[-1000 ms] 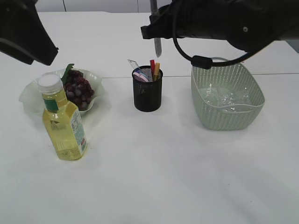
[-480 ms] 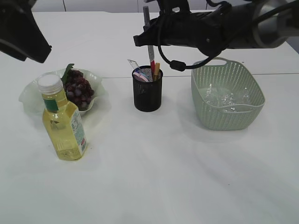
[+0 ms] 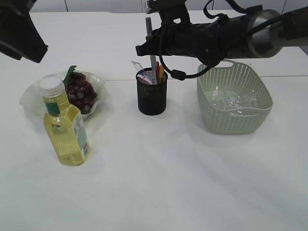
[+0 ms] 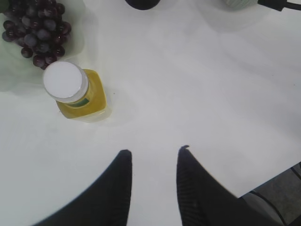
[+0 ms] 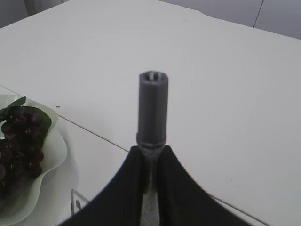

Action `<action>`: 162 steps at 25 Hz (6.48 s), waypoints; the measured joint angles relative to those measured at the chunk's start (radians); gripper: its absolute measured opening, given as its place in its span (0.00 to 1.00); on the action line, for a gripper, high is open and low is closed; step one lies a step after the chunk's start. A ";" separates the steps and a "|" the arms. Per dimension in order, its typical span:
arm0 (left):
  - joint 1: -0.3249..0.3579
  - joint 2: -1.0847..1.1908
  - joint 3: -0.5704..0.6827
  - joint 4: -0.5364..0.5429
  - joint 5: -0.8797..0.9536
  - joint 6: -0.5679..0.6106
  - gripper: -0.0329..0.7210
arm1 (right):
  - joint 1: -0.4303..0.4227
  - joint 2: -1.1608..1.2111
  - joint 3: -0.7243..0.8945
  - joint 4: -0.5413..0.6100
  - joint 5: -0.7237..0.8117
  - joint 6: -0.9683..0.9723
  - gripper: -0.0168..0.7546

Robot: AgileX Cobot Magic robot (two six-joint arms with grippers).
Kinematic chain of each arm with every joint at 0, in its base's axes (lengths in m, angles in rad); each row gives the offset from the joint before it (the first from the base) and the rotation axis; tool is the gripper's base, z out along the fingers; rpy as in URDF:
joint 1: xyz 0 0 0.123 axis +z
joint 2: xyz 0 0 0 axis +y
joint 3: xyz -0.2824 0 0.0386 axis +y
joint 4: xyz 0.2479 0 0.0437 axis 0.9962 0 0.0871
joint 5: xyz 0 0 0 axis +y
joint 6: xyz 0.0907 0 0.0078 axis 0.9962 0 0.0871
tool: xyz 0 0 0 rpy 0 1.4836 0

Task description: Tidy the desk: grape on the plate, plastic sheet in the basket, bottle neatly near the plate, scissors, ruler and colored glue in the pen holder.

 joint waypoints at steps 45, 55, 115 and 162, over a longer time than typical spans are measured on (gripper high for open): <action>0.000 0.000 0.000 0.070 -0.002 0.000 0.37 | 0.031 -0.085 -0.151 0.067 0.536 0.137 0.51; 0.000 -0.043 0.000 0.156 -0.015 -0.047 0.42 | 0.043 -0.182 -0.244 0.204 1.072 0.096 0.51; -0.260 -1.343 0.893 -0.121 0.026 0.231 0.43 | 0.103 -2.137 1.018 0.217 1.184 -0.142 0.49; 0.499 -1.343 0.950 -0.119 -0.151 0.231 0.43 | -0.351 -2.148 1.124 0.189 1.234 -0.146 0.49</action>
